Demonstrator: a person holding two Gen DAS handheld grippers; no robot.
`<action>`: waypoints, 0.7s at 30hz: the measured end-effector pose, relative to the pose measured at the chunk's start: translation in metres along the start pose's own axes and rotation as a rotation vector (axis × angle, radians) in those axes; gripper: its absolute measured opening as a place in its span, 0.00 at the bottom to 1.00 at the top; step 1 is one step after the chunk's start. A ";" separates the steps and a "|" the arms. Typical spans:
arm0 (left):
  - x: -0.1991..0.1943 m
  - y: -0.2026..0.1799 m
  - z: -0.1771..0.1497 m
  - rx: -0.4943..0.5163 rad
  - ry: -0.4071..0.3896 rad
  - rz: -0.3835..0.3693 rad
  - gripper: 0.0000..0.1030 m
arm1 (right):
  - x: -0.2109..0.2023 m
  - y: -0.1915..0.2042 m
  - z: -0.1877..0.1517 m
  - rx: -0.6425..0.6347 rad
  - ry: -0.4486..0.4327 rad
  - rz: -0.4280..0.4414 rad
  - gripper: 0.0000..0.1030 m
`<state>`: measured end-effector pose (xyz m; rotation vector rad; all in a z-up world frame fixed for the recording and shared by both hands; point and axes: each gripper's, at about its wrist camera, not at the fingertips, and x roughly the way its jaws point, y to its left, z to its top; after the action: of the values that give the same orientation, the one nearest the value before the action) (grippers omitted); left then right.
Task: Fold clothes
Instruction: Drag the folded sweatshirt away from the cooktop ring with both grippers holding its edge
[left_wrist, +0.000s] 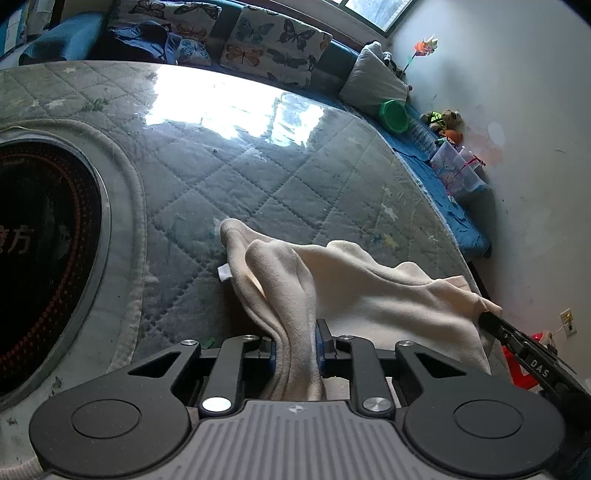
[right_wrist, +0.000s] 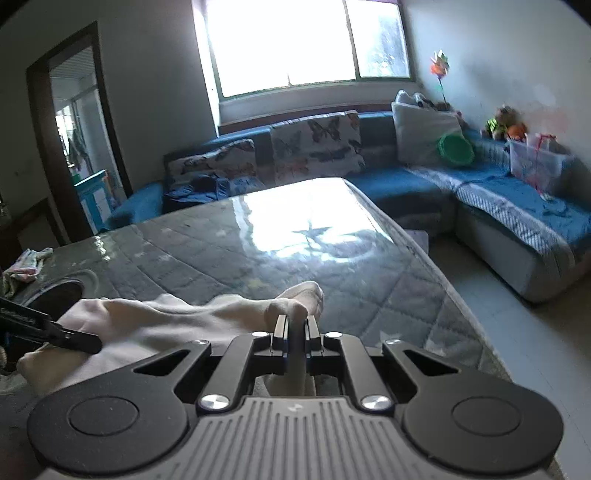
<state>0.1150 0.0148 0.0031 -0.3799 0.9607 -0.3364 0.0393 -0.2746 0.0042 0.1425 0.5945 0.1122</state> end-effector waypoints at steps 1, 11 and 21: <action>0.001 0.000 0.000 0.002 0.001 -0.001 0.21 | 0.002 -0.002 -0.001 0.001 0.003 -0.005 0.07; 0.007 -0.004 0.001 0.036 0.008 -0.020 0.21 | 0.010 -0.008 -0.008 -0.013 0.029 -0.064 0.07; 0.005 -0.004 0.000 0.069 0.015 -0.023 0.25 | 0.011 -0.008 -0.010 -0.033 0.055 -0.098 0.09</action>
<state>0.1171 0.0093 0.0017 -0.3264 0.9578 -0.3932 0.0429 -0.2799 -0.0111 0.0779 0.6535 0.0311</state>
